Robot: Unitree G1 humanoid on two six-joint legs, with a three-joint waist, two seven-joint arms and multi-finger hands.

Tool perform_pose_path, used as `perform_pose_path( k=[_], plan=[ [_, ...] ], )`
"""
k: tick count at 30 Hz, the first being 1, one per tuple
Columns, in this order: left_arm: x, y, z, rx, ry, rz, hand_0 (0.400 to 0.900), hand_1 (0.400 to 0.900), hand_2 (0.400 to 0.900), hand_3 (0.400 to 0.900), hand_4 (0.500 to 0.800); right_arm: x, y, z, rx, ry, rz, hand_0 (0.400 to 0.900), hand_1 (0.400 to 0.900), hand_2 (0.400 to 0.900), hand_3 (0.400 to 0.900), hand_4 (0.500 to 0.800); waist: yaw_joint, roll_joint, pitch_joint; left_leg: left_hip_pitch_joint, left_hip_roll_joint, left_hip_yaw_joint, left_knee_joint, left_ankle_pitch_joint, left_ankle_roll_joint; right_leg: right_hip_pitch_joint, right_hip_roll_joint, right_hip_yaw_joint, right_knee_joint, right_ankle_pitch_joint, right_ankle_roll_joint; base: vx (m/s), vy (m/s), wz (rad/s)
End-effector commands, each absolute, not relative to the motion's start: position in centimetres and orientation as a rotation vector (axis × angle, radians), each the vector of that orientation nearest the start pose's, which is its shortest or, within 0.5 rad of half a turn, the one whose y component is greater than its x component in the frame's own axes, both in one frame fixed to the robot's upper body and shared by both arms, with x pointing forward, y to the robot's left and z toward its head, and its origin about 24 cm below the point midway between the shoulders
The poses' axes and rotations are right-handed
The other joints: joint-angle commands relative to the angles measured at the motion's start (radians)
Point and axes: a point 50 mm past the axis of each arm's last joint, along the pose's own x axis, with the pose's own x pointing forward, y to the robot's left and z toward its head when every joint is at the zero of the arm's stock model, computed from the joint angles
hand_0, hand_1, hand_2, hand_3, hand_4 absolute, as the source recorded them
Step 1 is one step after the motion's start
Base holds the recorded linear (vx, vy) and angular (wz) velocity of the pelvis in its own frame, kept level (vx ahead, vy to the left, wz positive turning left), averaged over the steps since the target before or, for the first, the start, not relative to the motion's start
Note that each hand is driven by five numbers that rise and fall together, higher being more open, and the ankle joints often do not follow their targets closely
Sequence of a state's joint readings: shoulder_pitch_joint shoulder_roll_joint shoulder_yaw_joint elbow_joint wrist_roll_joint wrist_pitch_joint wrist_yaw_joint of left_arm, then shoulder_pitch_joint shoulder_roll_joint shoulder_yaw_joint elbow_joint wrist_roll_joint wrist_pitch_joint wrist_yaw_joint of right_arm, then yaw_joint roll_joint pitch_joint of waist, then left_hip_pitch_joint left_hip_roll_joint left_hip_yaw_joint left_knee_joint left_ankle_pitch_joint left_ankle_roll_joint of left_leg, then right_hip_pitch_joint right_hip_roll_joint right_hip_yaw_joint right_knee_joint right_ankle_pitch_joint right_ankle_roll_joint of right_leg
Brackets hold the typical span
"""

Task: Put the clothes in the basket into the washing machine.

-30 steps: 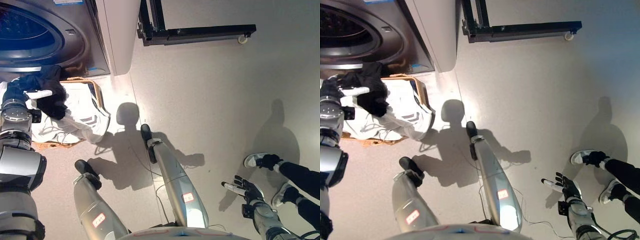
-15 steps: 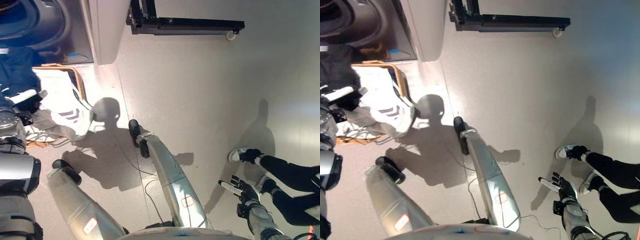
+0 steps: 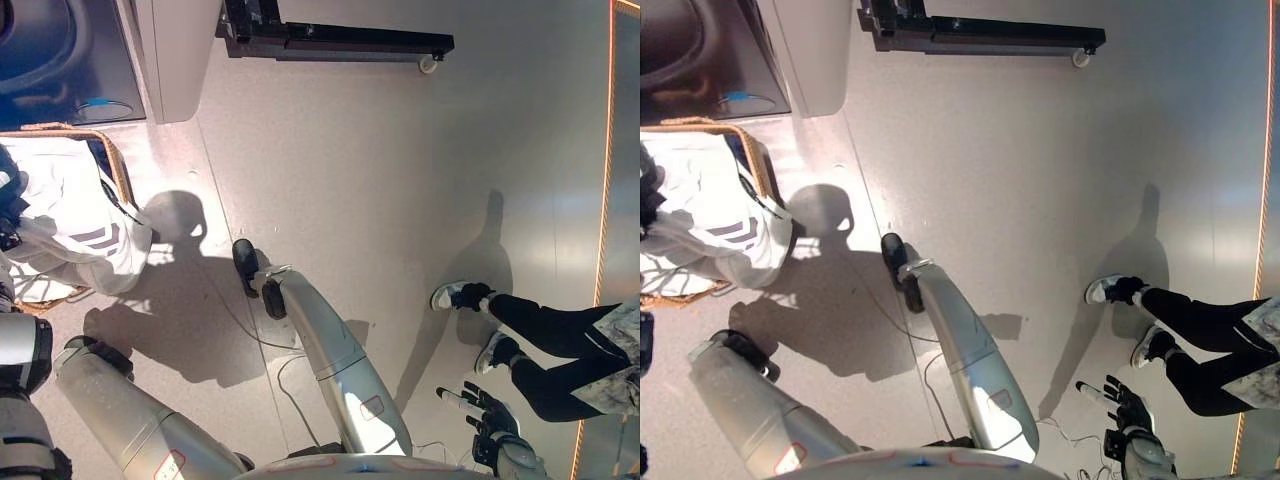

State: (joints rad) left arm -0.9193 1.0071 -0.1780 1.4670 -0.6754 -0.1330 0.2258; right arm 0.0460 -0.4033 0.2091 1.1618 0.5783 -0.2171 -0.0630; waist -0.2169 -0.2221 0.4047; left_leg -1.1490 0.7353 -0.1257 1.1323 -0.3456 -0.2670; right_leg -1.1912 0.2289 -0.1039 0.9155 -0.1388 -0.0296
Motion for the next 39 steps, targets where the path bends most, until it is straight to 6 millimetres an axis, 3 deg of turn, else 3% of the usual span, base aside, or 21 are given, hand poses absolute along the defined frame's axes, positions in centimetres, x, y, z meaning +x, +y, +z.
perform_pose_path(
  k=[1,10,11,13,20,30,34,39],
  plan=[
    [25.1,47.9,19.3,0.166,0.027,1.100,0.900,0.900,0.900,0.900,0.800,2.8,-33.1,-13.1,-0.103,1.098,-0.663,0.900,0.900,0.900,0.900,0.800,-0.003,0.009,-0.043,0.093,-0.019,0.095,0.135,-0.152,0.244,0.004,0.026,-0.026,0.017,-0.108,0.087,0.00,-0.001,-0.05],
    [22.6,49.7,21.3,0.236,0.018,1.169,0.900,0.900,0.900,0.900,0.800,2.4,-33.7,-12.8,-0.097,1.091,-0.696,0.900,0.900,0.900,0.900,0.800,0.016,0.017,-0.047,0.074,0.021,0.075,0.179,-0.157,0.255,-0.010,0.070,-0.039,0.020,-0.101,0.087,0.00,0.013,-0.20],
    [22.5,49.8,21.6,0.240,0.011,1.171,0.624,0.624,0.624,0.624,0.634,2.4,-33.9,-12.6,-0.092,1.087,-0.700,0.900,0.900,0.900,0.900,0.800,0.019,0.015,-0.047,0.075,0.023,0.071,0.185,-0.154,0.257,-0.010,0.074,-0.043,0.020,-0.102,0.086,0.00,0.004,-0.16],
    [22.5,49.8,21.7,0.235,0.000,1.169,0.400,0.400,0.400,0.400,0.500,2.4,-33.8,-12.7,-0.091,1.088,-0.700,0.900,0.900,0.900,0.900,0.800,0.024,0.015,-0.044,0.073,0.030,0.065,0.194,-0.156,0.262,-0.014,0.084,-0.047,0.023,-0.104,0.084,0.01,-0.011,-0.15],
    [23.1,49.5,22.6,0.266,-0.022,1.150,0.400,0.400,0.400,0.400,0.500,2.3,-33.7,-12.7,-0.088,1.088,-0.692,0.900,0.900,0.900,0.900,0.800,0.018,0.016,-0.046,0.069,0.033,0.052,0.194,-0.144,0.257,-0.026,0.101,-0.054,0.021,-0.108,0.068,0.03,-0.030,0.00],
    [23.7,49.1,23.6,0.313,-0.034,1.120,0.400,0.400,0.400,0.400,0.500,1.8,-33.5,-12.9,-0.083,1.107,-0.679,0.900,0.900,0.900,0.900,0.800,0.006,0.032,-0.080,0.067,0.006,0.049,0.142,-0.109,0.225,-0.012,0.092,-0.040,-0.025,-0.092,0.051,0.03,-0.041,0.09],
    [24.1,48.8,23.4,0.331,-0.025,1.104,0.400,0.400,0.400,0.400,0.500,2.1,-33.4,-12.9,-0.084,1.102,-0.668,0.900,0.900,0.900,0.900,0.800,-0.003,0.038,-0.087,0.093,-0.015,0.077,0.101,-0.100,0.217,0.009,0.082,-0.018,-0.058,-0.077,0.049,0.01,-0.009,0.13],
    [24.5,48.5,22.1,0.302,-0.020,1.084,0.400,0.400,0.400,0.400,0.500,2.8,-33.3,-12.9,-0.088,1.093,-0.650,0.900,0.900,0.900,0.900,0.800,-0.012,0.060,-0.082,0.178,-0.085,0.162,-0.024,-0.069,0.185,0.077,0.029,0.046,-0.164,-0.023,0.052,-0.02,0.026,0.21]
  ],
)
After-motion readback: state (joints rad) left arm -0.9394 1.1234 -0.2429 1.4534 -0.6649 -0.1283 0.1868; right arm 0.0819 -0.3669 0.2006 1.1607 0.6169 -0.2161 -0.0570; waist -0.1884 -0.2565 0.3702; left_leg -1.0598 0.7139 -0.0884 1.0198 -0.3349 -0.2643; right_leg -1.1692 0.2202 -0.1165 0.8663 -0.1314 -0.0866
